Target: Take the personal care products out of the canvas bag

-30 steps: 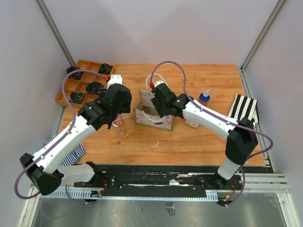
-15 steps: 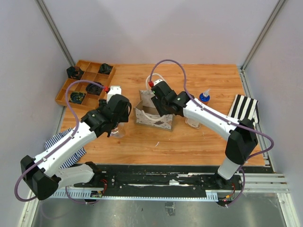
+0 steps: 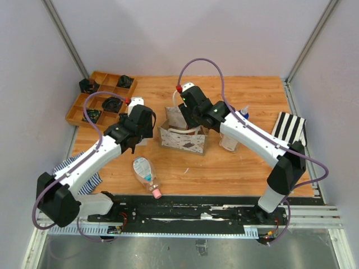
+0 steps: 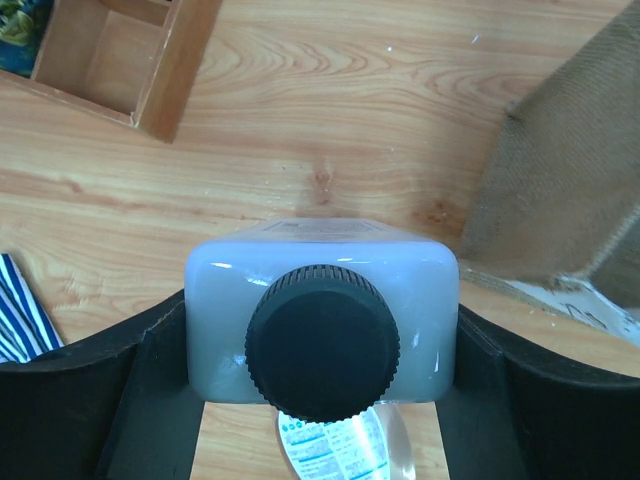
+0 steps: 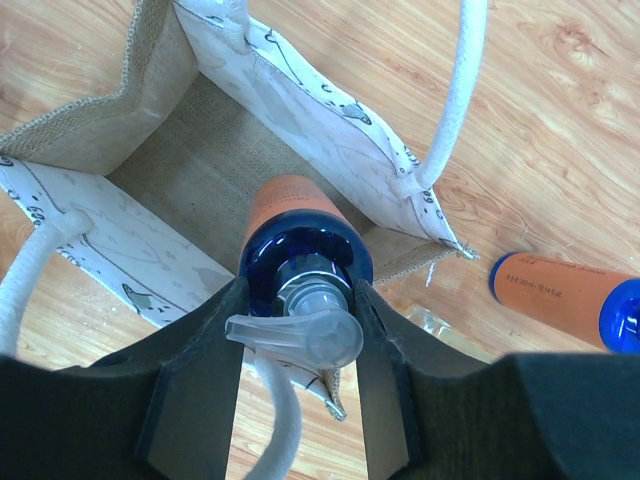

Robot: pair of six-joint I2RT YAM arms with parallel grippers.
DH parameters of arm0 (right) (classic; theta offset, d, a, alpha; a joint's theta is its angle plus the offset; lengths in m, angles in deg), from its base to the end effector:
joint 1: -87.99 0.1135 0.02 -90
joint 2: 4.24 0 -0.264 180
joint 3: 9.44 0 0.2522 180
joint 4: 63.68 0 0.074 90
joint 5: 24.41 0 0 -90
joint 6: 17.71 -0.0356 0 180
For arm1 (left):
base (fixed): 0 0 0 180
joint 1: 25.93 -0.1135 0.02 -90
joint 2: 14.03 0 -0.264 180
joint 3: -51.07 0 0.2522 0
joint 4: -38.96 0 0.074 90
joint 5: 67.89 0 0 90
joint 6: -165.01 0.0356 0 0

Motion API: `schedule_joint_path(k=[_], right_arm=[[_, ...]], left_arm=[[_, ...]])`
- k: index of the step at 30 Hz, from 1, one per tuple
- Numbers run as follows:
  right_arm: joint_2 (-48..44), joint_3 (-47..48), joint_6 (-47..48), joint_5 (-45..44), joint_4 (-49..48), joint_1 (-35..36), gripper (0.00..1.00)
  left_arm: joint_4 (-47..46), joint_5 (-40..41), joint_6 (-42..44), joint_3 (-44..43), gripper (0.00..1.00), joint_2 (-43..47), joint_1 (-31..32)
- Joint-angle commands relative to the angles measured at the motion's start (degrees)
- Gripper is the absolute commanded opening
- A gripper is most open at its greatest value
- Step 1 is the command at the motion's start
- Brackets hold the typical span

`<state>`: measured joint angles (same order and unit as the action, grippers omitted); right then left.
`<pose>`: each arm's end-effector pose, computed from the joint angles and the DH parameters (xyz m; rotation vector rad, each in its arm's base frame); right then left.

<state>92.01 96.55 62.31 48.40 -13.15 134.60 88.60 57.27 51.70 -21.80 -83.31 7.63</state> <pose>0.2681 0.2682 0.3480 -0.5582 2.1813 0.1886 0.2195 -0.1210 0.3020 -0.0832 2.2050 0.1893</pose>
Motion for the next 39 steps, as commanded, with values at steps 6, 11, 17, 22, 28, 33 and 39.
schedule_joint_path(k=[6, 11, 17, 22, 28, 33, 39], right_arm=[[-0.5, 6.8, 1.4, -3.7, 1.0, -1.6, 0.08], [-0.9, 13.5, 1.9, -5.1, 4.3, -3.0, 0.08], [-1.2, 21.6, 1.5, -5.1, 8.5, -7.5, 0.09], [-1.2, 24.8, 1.5, -2.5, 9.4, -12.1, 0.09], [-1.3, 26.7, 2.0, -1.8, 9.1, -15.5, 0.09], [-0.3, 25.2, 1.0, -0.4, 8.7, -19.1, 0.09], [0.7, 20.6, 0.9, 0.6, 5.6, -21.7, 0.08]], left_arm=[[-6.9, -4.3, -1.2, -2.7, 0.43, -5.1, -5.6], [-3.7, -3.8, -1.8, -6.1, 0.43, -10.9, -6.1], [-3.7, -7.0, -4.8, -4.9, 0.8, -12.2, -6.9], [-4.1, -8.4, -6.9, -3.1, 0.94, -10.4, -7.0], [-2.6, -8.1, -8.1, -3.6, 1.0, -6.9, -7.0], [-0.5, -8.2, -8.4, -5.9, 1.0, -4.2, -7.0], [0.2, -9.8, -7.8, -8.1, 1.0, 0.4, -7.0]])
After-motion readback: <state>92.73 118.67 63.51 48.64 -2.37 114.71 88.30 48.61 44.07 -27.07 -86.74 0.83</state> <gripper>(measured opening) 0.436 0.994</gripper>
